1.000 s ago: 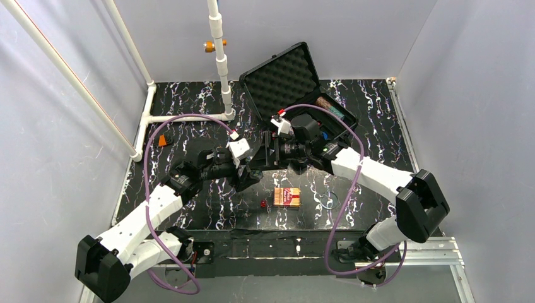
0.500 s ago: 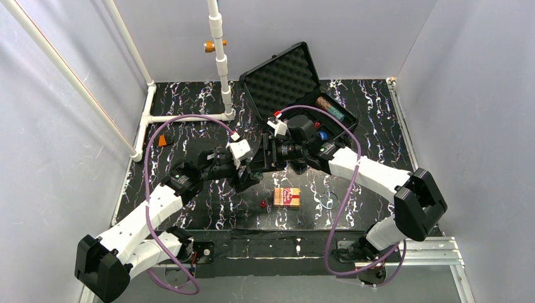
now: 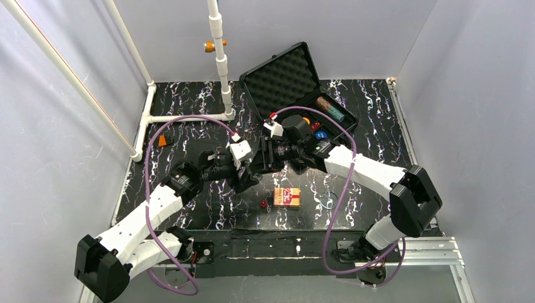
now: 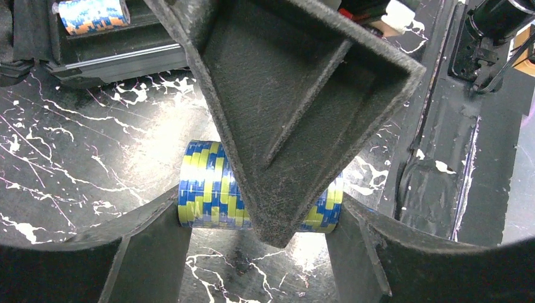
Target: Pack up texas hold em set
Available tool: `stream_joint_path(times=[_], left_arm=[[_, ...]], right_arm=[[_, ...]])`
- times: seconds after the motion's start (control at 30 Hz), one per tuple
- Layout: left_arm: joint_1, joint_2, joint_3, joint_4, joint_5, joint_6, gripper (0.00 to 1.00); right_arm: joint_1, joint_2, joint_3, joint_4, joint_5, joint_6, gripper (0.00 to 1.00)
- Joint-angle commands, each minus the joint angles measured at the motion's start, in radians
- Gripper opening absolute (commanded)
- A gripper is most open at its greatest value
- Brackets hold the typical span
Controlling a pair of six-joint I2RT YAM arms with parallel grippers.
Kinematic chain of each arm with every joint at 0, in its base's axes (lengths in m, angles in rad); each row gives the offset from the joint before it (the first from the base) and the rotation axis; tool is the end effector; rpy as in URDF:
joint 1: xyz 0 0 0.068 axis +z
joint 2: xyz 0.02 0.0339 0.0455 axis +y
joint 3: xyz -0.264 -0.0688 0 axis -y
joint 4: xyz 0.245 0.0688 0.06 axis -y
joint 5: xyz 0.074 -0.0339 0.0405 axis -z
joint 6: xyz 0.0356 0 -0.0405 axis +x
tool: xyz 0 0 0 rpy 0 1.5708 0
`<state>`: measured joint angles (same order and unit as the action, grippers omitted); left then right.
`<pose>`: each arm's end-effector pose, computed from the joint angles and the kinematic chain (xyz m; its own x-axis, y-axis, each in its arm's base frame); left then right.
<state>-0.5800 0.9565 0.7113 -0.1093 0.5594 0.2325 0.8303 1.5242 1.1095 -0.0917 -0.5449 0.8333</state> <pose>0.1718 -0.1351 0.2918 -0.0796 0.2856 -0.9550 0.9240 0.3807 0.0368 0.2208 0.2689 0.2828 -0.9136 -0.0614 -0.4020 -0.3879 0.4280 0.8163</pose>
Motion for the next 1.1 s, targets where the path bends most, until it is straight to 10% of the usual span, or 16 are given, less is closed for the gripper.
stream_joint_path(times=[0.0, 0.27, 0.6, 1.07], left_arm=[[-0.007, -0.032, 0.016, 0.059, 0.008, -0.002, 0.00], [-0.010, -0.037, 0.014, 0.058, -0.026, -0.011, 0.26], [-0.017, -0.099, -0.024, 0.067, -0.083, 0.004, 0.97], [-0.017, -0.089, 0.030, -0.050, -0.081, 0.018, 0.98]], right_arm=[[0.020, 0.012, 0.053, 0.006, -0.027, -0.029, 0.11], [0.021, 0.015, 0.077, -0.009, -0.028, -0.041, 0.01], [0.021, -0.022, 0.099, -0.035, -0.005, -0.063, 0.01], [0.021, -0.023, 0.141, -0.147, 0.107, -0.167, 0.01]])
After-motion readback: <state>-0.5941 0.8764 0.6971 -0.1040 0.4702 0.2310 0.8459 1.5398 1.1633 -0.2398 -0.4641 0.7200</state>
